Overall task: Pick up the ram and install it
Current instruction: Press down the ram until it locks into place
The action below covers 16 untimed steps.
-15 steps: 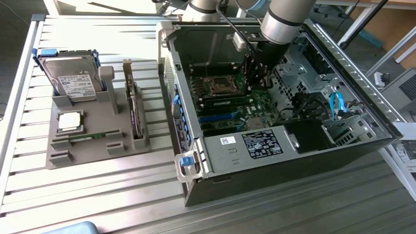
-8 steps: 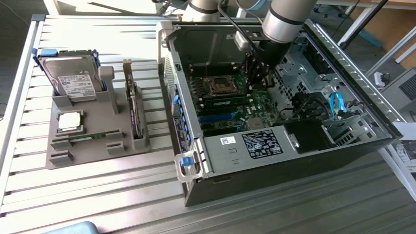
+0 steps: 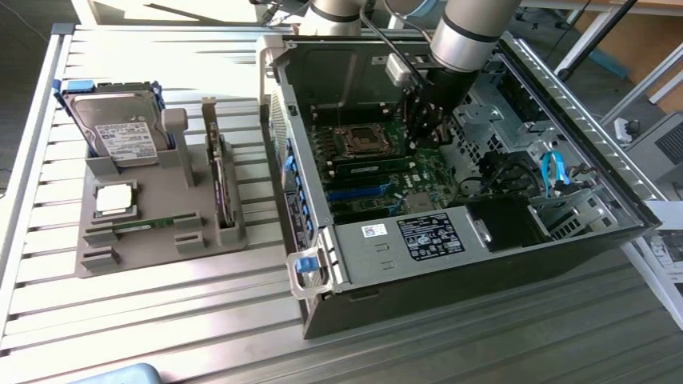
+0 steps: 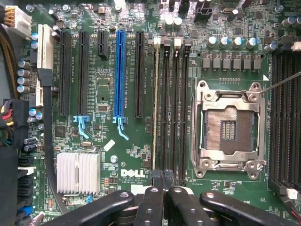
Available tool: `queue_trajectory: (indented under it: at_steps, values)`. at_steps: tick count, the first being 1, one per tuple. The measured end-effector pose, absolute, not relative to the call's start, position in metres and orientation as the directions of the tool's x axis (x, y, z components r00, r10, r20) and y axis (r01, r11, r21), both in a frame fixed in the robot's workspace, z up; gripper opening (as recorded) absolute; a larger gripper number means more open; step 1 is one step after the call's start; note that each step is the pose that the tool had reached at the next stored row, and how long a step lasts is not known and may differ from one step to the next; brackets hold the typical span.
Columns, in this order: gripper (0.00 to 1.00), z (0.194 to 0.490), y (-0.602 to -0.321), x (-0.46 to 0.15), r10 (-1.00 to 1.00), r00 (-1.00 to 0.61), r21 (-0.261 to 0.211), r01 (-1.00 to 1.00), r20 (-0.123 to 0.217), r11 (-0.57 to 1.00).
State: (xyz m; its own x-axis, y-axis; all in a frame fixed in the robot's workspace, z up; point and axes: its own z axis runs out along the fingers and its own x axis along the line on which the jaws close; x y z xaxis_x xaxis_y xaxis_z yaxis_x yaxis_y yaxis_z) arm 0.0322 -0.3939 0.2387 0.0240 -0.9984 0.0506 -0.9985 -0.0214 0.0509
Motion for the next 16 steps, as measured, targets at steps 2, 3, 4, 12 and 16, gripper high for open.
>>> queue_trajectory:
  at_steps: [2, 3, 4, 12, 16]
  values:
    - [0.11, 0.2380, -0.3946, 0.0324, -0.998, 0.024, 0.051, -0.998, 0.052, -0.021]
    - [0.11, 0.2378, -0.3948, 0.0324, -0.998, 0.024, 0.051, -0.998, 0.053, -0.021]
    - [0.11, 0.2377, -0.3950, 0.0324, -0.998, 0.024, 0.051, -0.998, 0.055, -0.021]
    - [0.11, 0.2327, -0.3956, 0.0334, -0.998, 0.024, 0.051, -0.998, 0.056, -0.021]
    - [0.11, 0.2308, -0.3956, 0.0338, -0.998, 0.024, 0.051, -0.998, 0.056, -0.021]
